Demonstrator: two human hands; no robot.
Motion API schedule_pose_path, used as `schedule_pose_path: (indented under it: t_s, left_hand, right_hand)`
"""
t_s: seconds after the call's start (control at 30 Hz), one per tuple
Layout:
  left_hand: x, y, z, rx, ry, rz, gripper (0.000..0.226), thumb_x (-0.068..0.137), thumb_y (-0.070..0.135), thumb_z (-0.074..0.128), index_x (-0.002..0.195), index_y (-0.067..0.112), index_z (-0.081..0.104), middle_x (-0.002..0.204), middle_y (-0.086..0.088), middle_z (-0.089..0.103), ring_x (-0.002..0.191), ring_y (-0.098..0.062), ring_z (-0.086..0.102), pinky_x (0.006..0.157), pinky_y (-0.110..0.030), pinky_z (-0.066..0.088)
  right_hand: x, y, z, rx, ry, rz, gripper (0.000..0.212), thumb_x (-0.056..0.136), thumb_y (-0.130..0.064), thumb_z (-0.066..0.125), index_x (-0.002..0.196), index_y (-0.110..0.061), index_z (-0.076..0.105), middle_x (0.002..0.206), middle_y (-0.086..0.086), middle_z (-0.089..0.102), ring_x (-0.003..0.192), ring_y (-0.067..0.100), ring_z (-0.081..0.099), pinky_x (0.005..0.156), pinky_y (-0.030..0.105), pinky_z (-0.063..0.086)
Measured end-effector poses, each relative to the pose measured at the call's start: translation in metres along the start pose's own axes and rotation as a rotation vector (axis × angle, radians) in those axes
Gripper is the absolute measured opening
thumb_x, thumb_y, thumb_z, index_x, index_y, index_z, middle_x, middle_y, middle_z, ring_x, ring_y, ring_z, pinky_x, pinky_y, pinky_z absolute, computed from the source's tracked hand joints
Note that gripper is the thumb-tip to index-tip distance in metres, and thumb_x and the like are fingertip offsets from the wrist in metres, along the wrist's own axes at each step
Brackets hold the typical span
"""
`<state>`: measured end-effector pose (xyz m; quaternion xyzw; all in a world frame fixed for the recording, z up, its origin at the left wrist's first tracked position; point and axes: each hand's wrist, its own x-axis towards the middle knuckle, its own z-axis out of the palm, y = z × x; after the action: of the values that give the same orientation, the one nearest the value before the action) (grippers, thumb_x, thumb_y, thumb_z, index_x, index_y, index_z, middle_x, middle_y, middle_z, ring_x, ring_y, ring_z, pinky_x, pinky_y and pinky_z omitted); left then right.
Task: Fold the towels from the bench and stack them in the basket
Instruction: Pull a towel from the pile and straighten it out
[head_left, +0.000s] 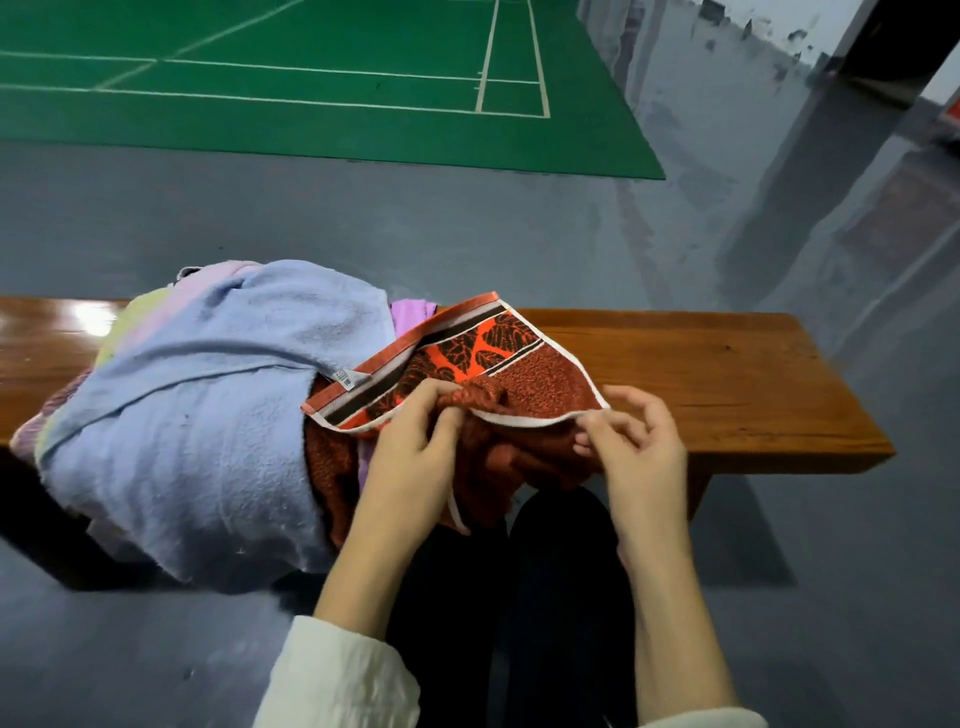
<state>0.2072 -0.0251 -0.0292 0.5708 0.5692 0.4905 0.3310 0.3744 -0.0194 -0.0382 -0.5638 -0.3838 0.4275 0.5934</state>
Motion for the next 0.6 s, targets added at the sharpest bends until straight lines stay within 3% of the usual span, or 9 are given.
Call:
schedule_pose_path:
  t_s: [0.1, 0.2, 0.27, 0.37, 0.47, 0.53, 0.6]
  left_hand:
    - [-0.004, 0.0, 0.012, -0.018, -0.021, -0.062, 0.005, 0.091, 0.024, 0.053, 0.093, 0.02, 0.055, 0.084, 0.01, 0.061, 0.082, 0.003, 0.053, 0.081, -0.017, 0.04]
    - [-0.005, 0.002, 0.014, 0.057, -0.013, -0.031, 0.01, 0.088, 0.015, 0.061, 0.092, 0.019, 0.053, 0.083, 0.009, 0.062, 0.077, 0.003, 0.056, 0.075, -0.011, 0.04]
    - [-0.005, -0.002, 0.009, 0.175, -0.005, 0.02, 0.013, 0.084, 0.016, 0.066, 0.086, 0.022, 0.054, 0.08, 0.011, 0.063, 0.076, 0.001, 0.057, 0.075, -0.015, 0.042]
    - [-0.002, -0.011, 0.0, 0.379, -0.006, 0.084, 0.017, 0.077, 0.012, 0.065, 0.079, 0.026, 0.055, 0.079, 0.014, 0.061, 0.074, -0.002, 0.057, 0.075, -0.033, 0.047]
    - [0.002, -0.015, -0.009, 0.347, 0.054, 0.043, 0.024, 0.075, 0.003, 0.059, 0.077, 0.026, 0.056, 0.085, 0.009, 0.058, 0.069, -0.012, 0.063, 0.07, -0.04, 0.052]
    - [0.005, -0.019, -0.02, 0.29, 0.109, 0.025, 0.022, 0.077, 0.002, 0.059, 0.079, 0.024, 0.061, 0.083, 0.007, 0.062, 0.072, -0.007, 0.062, 0.074, -0.027, 0.051]
    - [0.005, -0.02, -0.034, 0.196, 0.115, -0.02, 0.022, 0.083, 0.001, 0.063, 0.08, 0.022, 0.065, 0.075, 0.007, 0.067, 0.068, 0.0, 0.06, 0.065, -0.009, 0.044]
  right_hand:
    - [-0.014, -0.007, 0.021, -0.017, -0.311, -0.109, 0.022, 0.087, -0.002, 0.064, 0.099, -0.02, 0.065, 0.097, -0.002, 0.067, 0.091, 0.003, 0.063, 0.081, 0.014, 0.047]
    - [-0.018, 0.0, 0.026, -0.057, -0.46, -0.023, 0.012, 0.086, -0.01, 0.066, 0.092, -0.021, 0.07, 0.089, -0.005, 0.072, 0.086, 0.002, 0.064, 0.078, 0.015, 0.047]
    - [-0.016, 0.007, 0.018, -0.097, -0.375, -0.02, 0.008, 0.085, -0.01, 0.068, 0.082, -0.016, 0.072, 0.078, -0.004, 0.07, 0.075, 0.001, 0.061, 0.072, 0.014, 0.046]
    - [-0.011, 0.012, 0.009, -0.075, -0.207, -0.038, 0.01, 0.085, -0.012, 0.069, 0.075, -0.012, 0.072, 0.07, -0.004, 0.066, 0.07, 0.004, 0.056, 0.068, 0.02, 0.044]
    - [-0.006, 0.011, 0.001, -0.002, -0.046, -0.021, 0.013, 0.086, -0.012, 0.068, 0.074, -0.012, 0.072, 0.071, 0.0, 0.067, 0.071, 0.01, 0.058, 0.068, 0.025, 0.044]
    - [-0.002, 0.011, -0.008, 0.014, 0.053, -0.004, 0.013, 0.086, -0.013, 0.068, 0.074, -0.013, 0.072, 0.068, -0.004, 0.069, 0.068, 0.006, 0.059, 0.065, 0.02, 0.045]
    - [0.001, 0.011, -0.018, 0.045, 0.118, 0.017, 0.011, 0.087, -0.012, 0.067, 0.077, -0.012, 0.071, 0.067, -0.008, 0.07, 0.065, 0.0, 0.061, 0.062, 0.014, 0.047]
